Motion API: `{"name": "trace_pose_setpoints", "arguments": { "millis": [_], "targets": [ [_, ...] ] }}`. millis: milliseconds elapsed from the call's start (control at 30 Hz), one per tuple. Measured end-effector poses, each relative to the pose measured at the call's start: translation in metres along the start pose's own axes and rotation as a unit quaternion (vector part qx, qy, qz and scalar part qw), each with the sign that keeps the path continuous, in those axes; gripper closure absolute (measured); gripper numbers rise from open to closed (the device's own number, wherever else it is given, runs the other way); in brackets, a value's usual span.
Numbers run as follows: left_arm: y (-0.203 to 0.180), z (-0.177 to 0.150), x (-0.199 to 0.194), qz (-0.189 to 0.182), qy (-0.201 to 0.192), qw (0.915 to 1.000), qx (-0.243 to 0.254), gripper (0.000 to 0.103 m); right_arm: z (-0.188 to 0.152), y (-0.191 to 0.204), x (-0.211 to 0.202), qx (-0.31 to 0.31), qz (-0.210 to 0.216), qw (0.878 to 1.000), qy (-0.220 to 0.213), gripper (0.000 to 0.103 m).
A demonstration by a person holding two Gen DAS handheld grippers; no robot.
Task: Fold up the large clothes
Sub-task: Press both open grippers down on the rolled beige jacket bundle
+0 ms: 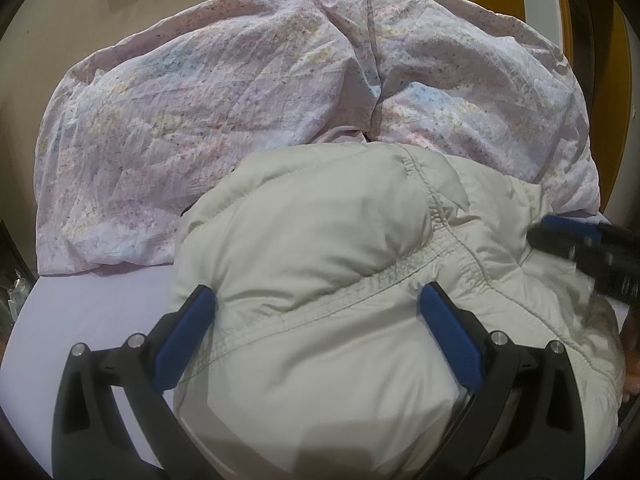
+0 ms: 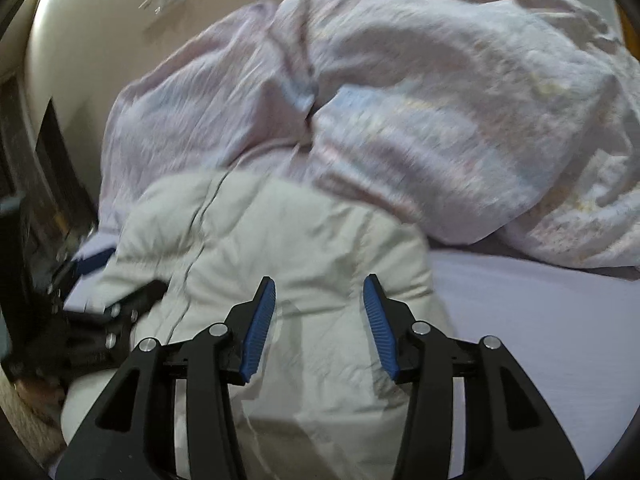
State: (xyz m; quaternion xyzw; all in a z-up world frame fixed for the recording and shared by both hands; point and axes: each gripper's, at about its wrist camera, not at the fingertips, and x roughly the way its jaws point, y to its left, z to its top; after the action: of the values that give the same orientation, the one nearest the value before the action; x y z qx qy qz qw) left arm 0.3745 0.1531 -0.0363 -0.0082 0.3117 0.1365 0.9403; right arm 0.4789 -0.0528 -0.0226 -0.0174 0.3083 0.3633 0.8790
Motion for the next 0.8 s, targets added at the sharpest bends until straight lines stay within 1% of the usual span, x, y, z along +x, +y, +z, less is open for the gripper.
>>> {"name": "trace_pose_setpoints", "arguments": {
  "millis": [67, 133, 200, 533, 600, 667, 733, 800],
  "targets": [
    [0.0, 0.0, 0.0, 0.0, 0.0, 1.0, 0.001, 0.002, 0.001, -0.003, 0.006, 0.001, -0.014, 1.0, 0.005, 0.055],
    [0.0, 0.0, 0.0, 0.0, 0.0, 1.0, 0.001, 0.002, -0.005, -0.003, 0.016, -0.01, -0.025, 1.0, 0.015, 0.055],
    [0.0, 0.0, 0.0, 0.0, 0.0, 1.0, 0.001, 0.002, -0.011, -0.001, 0.021, -0.023, -0.033, 0.999, 0.01, 0.054],
    [-0.001, 0.0, 0.001, 0.003, -0.001, 1.0, 0.003, 0.002, -0.021, -0.004, 0.032, -0.016, -0.026, 0.999, 0.021, 0.053],
    [-0.001, 0.0, 0.0, 0.003, -0.002, 1.0, 0.004, 0.002, -0.02, -0.003, 0.03, -0.017, -0.03, 0.999, 0.022, 0.053],
    [-0.002, 0.0, -0.002, 0.007, -0.002, 0.9999, 0.008, 0.002, -0.019, 0.001, 0.021, -0.017, -0.044, 0.999, 0.022, 0.052],
    [-0.001, 0.001, -0.01, 0.01, -0.004, 0.9999, 0.008, 0.002, -0.02, 0.003, 0.007, -0.006, -0.038, 0.999, 0.024, 0.051],
    [0.005, 0.0, -0.02, -0.001, -0.001, 1.0, -0.008, 0.002, -0.024, 0.006, -0.015, 0.002, -0.024, 1.0, 0.014, 0.046]
  ]
}}
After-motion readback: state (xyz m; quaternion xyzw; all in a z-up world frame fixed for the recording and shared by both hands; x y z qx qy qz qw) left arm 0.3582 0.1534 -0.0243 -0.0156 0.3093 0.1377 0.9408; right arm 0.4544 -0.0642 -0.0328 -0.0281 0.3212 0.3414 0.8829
